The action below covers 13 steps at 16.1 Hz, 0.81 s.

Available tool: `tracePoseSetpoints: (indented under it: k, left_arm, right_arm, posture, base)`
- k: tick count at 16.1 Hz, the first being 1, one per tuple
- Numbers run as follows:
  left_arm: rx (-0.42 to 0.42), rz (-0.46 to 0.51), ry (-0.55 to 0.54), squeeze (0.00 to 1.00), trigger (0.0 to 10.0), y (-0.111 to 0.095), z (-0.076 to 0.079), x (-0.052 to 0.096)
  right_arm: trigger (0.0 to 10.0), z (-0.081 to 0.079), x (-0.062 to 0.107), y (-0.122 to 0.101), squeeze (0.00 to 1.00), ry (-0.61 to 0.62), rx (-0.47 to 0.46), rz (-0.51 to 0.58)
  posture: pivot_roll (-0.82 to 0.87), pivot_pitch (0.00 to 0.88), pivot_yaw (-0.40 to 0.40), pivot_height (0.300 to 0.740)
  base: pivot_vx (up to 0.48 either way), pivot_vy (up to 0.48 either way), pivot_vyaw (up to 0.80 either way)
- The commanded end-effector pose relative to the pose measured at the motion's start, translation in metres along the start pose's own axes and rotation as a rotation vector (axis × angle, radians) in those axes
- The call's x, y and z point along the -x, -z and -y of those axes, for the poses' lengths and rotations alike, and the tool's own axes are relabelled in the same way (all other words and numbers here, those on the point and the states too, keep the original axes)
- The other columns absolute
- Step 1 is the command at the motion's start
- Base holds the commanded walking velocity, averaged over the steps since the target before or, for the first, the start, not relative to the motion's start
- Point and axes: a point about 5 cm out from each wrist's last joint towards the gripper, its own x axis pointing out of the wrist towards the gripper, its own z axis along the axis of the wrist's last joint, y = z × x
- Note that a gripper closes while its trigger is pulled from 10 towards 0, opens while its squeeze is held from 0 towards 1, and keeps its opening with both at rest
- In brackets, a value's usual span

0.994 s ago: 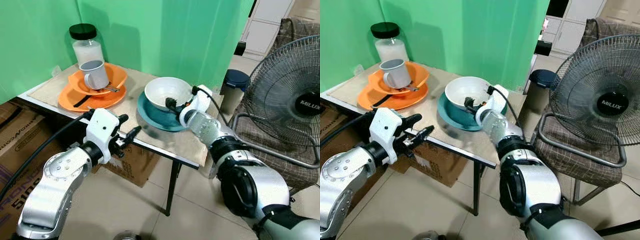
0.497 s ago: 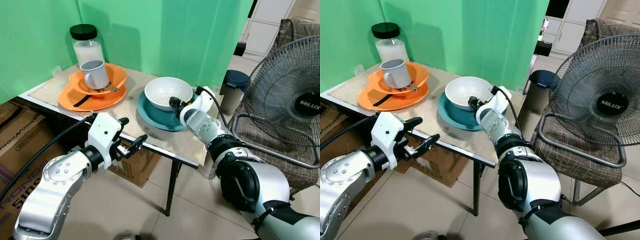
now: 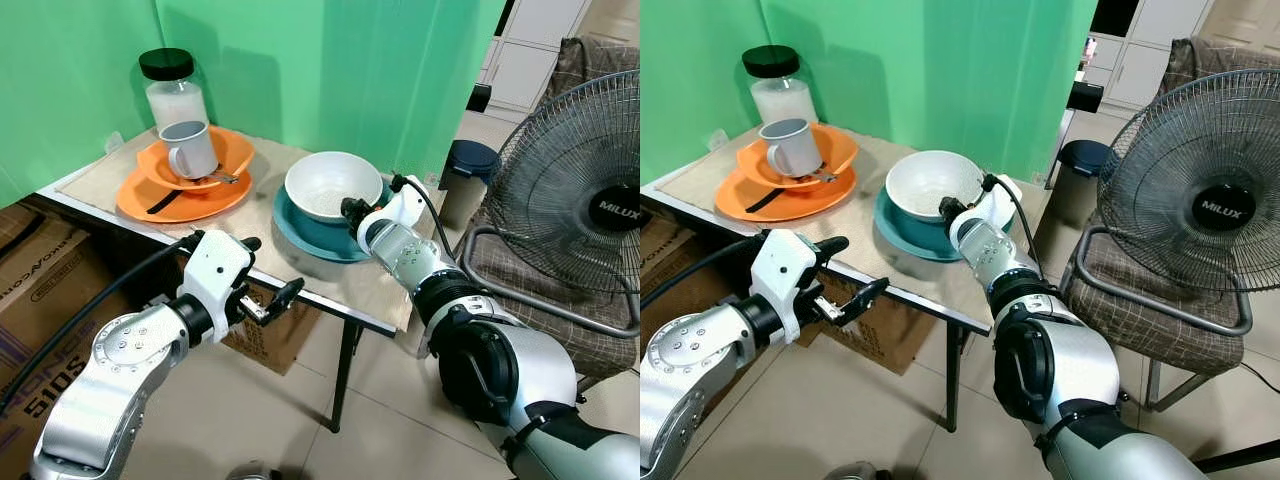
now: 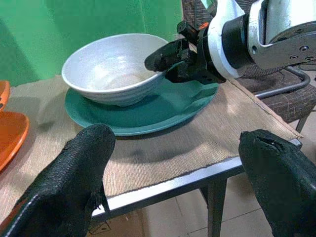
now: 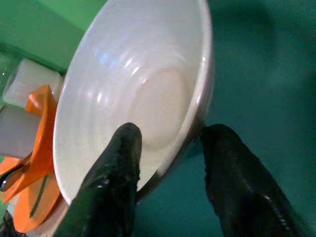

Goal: Setting the table

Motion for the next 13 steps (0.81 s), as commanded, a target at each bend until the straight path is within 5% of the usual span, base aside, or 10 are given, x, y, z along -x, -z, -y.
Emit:
tracePoseSetpoints:
  k: [1, 9, 13]
  left_arm:
    - [-0.018, 0.003, 0.003, 1.0, 10.0, -0.002, 0.001, 0.0]
    - [-0.031, 0.012, 0.001, 1.0, 10.0, -0.002, 0.003, -0.003]
    - [-0.046, 0.036, -0.007, 1.0, 10.0, -0.005, 0.0, -0.009]
  right_arm:
    - [0.0, 0.001, 0.0, 0.004, 0.0, 0.017, -0.022, -0.012]
    - [0.0, 0.001, 0.0, 0.001, 0.0, 0.01, -0.038, 0.005]
    - [0.0, -0.005, 0.002, -0.029, 0.0, -0.045, -0.053, 0.105]
  posture:
    - [0.18, 0.0, -0.029, 0.74]
    - [0.18, 0.0, -0.04, 0.74]
    - [0.16, 0.0, -0.037, 0.74]
  base:
    - [0.0, 0.0, 0.0]
    - [0.0, 0.0, 0.0]
    - [0.0, 0.0, 0.0]
